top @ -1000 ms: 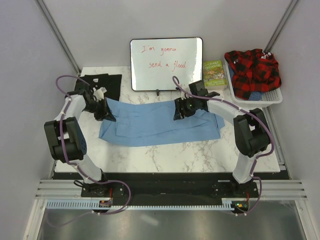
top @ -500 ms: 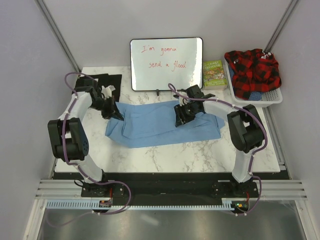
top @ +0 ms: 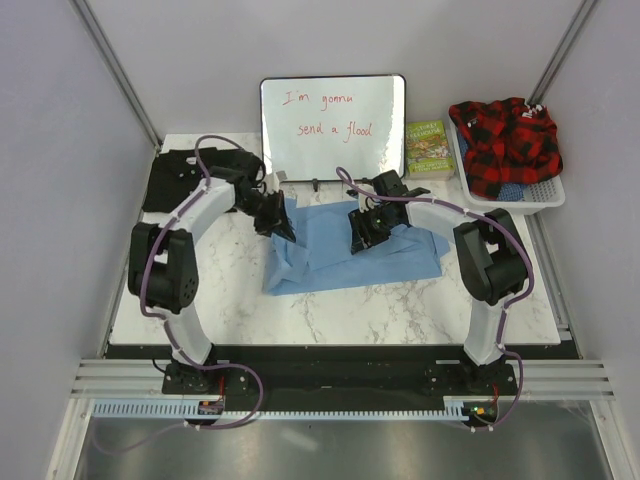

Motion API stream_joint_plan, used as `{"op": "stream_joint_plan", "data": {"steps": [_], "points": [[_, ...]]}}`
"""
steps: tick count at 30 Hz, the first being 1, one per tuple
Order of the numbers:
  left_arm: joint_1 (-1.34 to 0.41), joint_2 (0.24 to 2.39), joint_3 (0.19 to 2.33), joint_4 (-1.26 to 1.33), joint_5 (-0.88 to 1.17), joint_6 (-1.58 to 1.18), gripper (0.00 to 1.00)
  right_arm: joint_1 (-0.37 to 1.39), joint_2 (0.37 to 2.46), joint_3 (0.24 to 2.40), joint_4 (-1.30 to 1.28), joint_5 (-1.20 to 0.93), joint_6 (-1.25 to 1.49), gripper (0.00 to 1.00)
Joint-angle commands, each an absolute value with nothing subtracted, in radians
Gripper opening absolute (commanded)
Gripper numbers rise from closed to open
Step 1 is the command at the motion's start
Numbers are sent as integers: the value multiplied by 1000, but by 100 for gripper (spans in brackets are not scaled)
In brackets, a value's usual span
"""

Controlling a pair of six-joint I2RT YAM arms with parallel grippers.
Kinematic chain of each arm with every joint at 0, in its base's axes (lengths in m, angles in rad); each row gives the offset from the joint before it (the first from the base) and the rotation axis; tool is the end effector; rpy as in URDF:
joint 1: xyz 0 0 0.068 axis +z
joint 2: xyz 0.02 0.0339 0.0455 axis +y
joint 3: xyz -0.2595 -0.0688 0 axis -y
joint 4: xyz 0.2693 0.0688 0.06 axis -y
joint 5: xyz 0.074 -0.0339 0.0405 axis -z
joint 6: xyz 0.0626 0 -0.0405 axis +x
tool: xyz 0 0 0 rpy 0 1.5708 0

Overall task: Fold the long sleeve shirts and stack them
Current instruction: Fold the shirt

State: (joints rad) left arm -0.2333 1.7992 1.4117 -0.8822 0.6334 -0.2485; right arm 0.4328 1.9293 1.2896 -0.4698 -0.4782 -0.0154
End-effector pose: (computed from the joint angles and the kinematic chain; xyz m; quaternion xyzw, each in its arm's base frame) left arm 0.3686 -0.1257 0.2012 0.0396 0.9398 -0.3330 0.0649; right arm 0.3697 0.2026 0.1278 -0.2630 0.9101 0.2716 0.1695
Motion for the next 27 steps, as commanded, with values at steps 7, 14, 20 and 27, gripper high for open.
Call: {"op": "stream_joint_plan", "data": {"steps": [7, 14, 20, 27], "points": [[-350, 1973, 1485, -684, 621, -472, 28, 434, 1936, 1295, -446, -512, -17, 49], [-370, 1938, 1467, -623, 687, -492, 45, 436, 1907, 1304, -448, -525, -2, 50], [-370, 1812, 1437, -558, 695, -454, 92, 433, 1862, 1310, -457, -509, -8, 51], [-315, 1672, 1356, -468, 687, -410, 80, 396, 1797, 1312, -505, -495, -35, 53]]}}
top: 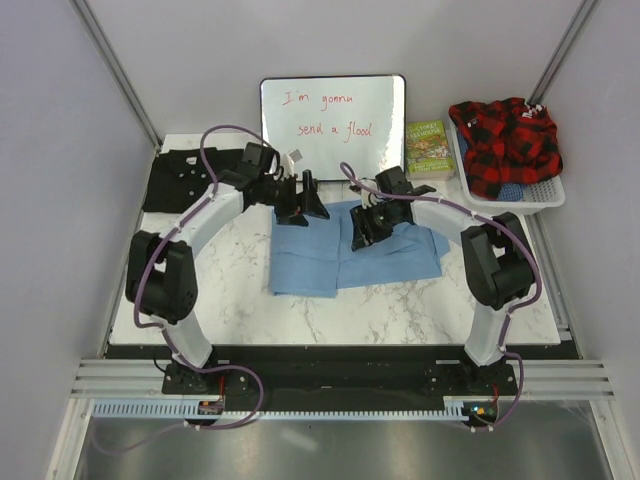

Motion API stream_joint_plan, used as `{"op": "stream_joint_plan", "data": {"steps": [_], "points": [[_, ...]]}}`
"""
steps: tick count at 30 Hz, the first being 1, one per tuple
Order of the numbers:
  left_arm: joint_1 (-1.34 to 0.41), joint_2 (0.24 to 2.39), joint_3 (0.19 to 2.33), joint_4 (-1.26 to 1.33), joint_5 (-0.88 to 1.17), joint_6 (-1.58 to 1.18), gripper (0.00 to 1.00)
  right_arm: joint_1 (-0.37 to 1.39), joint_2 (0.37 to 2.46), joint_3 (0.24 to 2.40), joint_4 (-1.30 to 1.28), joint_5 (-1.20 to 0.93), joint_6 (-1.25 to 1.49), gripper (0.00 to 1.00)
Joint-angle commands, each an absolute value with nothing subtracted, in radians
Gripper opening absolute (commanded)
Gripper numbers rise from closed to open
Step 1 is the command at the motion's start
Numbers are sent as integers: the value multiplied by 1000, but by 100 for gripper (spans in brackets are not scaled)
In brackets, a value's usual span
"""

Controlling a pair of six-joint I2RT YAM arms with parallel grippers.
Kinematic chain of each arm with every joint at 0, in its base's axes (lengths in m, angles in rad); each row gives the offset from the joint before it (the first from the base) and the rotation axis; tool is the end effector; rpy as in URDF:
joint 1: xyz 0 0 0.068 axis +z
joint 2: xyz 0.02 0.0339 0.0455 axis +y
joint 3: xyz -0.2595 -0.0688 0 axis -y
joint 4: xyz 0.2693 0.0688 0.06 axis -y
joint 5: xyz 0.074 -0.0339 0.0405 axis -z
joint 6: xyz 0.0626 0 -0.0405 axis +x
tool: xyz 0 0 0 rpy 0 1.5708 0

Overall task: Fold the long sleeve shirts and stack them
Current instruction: Fold the shirt

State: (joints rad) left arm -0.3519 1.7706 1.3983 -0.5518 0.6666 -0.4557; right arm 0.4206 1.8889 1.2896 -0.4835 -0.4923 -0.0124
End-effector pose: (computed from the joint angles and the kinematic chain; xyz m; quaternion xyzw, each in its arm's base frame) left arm 0.3794 -0.1806 0.2274 0.0573 0.9002 -0.4032 0.1542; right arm 0.3694 0.1977 0.1435 -0.2597 0.9065 0.2790 0.1815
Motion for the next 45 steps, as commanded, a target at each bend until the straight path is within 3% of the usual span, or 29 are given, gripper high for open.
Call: {"op": "stream_joint_plan", "data": {"steps": [1, 7, 15, 24, 29, 33, 40, 45], "points": [[-302, 1671, 1356, -480, 683, -358, 77, 396, 1787, 1304, -508, -495, -35, 53], [-285, 1793, 1534, -713, 569, 198, 67, 396, 1785, 1295, -528, -430, -32, 52], [-337, 1919, 1510, -788, 427, 517, 50, 396, 1859, 1319, -537, -388, -31, 50], [-518, 1934, 1284, -801, 316, 484, 28, 331, 1712, 1255, -646, -310, -52, 49], [-722, 1885, 1221, -841, 547, 304, 19, 250, 1658, 1209, -709, -262, -69, 47], [-746, 1748, 1227, -795, 861, 158, 23, 235, 1655, 1181, -710, -235, -92, 47], [-527, 1476, 1243, -646, 878, 25, 35, 273, 1843, 1226, -632, -238, -123, 47], [-323, 1376, 1172, -617, 865, -77, 60, 385, 1999, 1331, -603, -203, -225, 46]]}}
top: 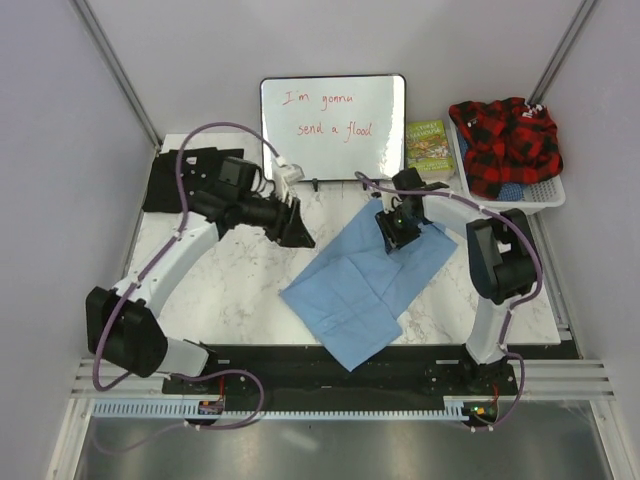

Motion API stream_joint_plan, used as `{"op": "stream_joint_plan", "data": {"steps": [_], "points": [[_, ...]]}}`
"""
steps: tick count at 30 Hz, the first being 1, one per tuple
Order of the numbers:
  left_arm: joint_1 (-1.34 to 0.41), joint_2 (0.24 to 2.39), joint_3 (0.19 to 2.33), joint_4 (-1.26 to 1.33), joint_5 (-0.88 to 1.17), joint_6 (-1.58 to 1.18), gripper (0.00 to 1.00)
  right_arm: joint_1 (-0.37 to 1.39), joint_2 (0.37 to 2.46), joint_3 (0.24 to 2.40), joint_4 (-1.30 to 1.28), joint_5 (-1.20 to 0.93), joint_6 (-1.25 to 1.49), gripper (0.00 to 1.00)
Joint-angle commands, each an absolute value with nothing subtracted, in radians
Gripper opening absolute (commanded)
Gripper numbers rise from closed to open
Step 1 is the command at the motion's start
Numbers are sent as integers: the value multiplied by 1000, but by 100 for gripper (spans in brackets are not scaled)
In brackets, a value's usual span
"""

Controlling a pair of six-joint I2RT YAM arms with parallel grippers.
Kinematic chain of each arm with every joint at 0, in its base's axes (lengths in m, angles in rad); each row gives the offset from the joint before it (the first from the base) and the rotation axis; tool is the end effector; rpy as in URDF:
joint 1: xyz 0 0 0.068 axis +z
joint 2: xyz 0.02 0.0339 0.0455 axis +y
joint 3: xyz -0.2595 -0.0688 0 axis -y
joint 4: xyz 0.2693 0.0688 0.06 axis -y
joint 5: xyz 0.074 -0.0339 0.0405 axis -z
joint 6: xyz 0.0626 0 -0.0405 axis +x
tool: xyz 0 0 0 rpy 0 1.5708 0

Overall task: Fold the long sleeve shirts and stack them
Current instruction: Fold the shirt

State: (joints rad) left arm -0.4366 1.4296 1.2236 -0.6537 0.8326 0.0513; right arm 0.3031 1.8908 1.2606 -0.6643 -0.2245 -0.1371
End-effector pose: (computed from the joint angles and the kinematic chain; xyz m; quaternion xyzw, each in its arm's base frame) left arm 0.2841 -0.1837 0.2861 0.3437 0.7980 -0.4330 0.2399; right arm 0.3694 0.1301 0.1197 -0.2299 0.9571 0.1219 0.1272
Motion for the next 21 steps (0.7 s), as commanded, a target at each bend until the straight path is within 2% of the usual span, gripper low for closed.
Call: {"op": "stream_joint_plan", "data": {"steps": [1, 3, 4, 7, 12, 15, 18, 19, 21], "points": [[-296, 1344, 1160, -609, 858, -101, 76, 429, 2032, 1350, -601, -198, -238, 45], [-229, 1299, 1126, -582, 836, -129, 96, 478, 2062, 1397, -606, -189, -291, 45], [-212, 1277, 1089, -553, 821, -143, 99, 523, 2089, 1416, -615, -189, -313, 45], [-181, 1181, 1014, -499, 785, -160, 99, 601, 2159, 1515, -647, -190, -399, 45], [-181, 1123, 956, -515, 791, -98, 99, 626, 2223, 1722, -707, -167, -517, 45], [-181, 1118, 937, -532, 807, -14, 99, 603, 2148, 1729, -739, -161, -538, 48], [-181, 1146, 942, -563, 847, 77, 97, 565, 1976, 1675, -765, -235, -493, 57], [-181, 1181, 945, -574, 876, 110, 90, 542, 1944, 1664, -788, -250, -445, 60], [-181, 1215, 946, -578, 896, 104, 84, 508, 1857, 1614, -804, -303, -358, 64]]}}
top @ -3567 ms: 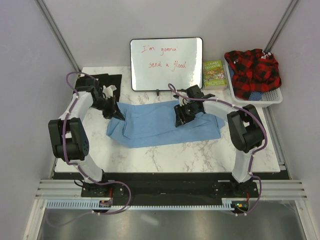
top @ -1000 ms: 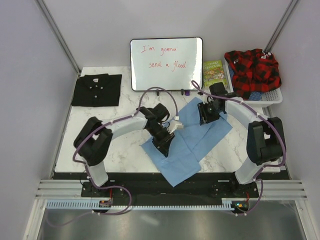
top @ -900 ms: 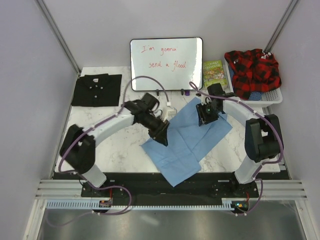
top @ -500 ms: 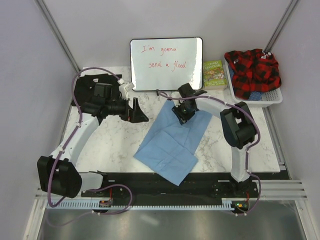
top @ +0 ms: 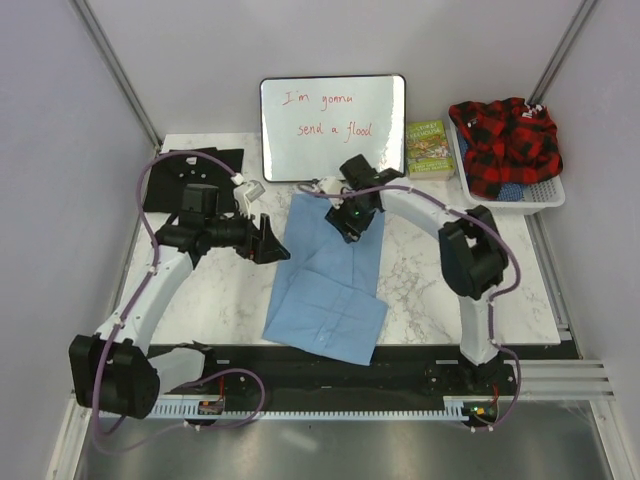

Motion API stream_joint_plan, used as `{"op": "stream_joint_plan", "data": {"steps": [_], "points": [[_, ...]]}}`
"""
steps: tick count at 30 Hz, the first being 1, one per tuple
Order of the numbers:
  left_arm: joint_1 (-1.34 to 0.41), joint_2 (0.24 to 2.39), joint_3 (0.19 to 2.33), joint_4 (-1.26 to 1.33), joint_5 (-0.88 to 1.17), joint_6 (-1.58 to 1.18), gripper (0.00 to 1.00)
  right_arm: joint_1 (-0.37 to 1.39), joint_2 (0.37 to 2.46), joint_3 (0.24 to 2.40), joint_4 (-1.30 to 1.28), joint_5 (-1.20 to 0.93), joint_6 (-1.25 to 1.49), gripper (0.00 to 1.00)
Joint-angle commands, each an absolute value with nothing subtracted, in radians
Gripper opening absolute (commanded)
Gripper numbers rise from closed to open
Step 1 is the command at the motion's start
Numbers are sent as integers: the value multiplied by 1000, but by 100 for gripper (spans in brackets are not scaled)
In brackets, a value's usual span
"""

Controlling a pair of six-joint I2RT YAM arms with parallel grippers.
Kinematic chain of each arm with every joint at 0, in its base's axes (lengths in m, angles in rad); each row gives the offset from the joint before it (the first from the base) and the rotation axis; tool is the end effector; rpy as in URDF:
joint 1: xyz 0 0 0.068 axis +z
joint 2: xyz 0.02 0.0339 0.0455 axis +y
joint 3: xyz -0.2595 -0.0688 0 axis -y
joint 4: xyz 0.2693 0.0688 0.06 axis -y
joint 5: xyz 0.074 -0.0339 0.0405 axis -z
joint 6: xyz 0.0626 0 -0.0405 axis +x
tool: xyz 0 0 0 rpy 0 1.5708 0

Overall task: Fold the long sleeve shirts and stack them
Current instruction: Fold the shirt

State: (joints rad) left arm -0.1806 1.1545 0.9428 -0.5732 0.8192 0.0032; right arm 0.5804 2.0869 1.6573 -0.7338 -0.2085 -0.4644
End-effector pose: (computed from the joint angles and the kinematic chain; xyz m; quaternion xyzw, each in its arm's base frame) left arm 0.2609 -0.0941 0.2704 0.2296 0.8298 -0.3976 0.3173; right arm 0.3872 0.2694 0.1574 -0.5042 0.8336 0.1134 0.1949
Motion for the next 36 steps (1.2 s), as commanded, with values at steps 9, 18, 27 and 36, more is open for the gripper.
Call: {"op": "stream_joint_plan", "data": {"steps": [9, 18, 27, 36], "points": [[-245, 1451, 982, -597, 772, 52, 66, 290, 1493, 1018, -740, -609, 104, 79], [-345, 1560, 988, -630, 583, 15, 58, 284, 1319, 655, -589, -655, 394, 78], [-353, 1631, 1008, -647, 597, 32, 56, 285, 1458, 627, -405, -733, 488, 61], [-382, 1652, 1009, -647, 621, 43, 51, 305, 1585, 675, -356, -776, 498, 53]]}}
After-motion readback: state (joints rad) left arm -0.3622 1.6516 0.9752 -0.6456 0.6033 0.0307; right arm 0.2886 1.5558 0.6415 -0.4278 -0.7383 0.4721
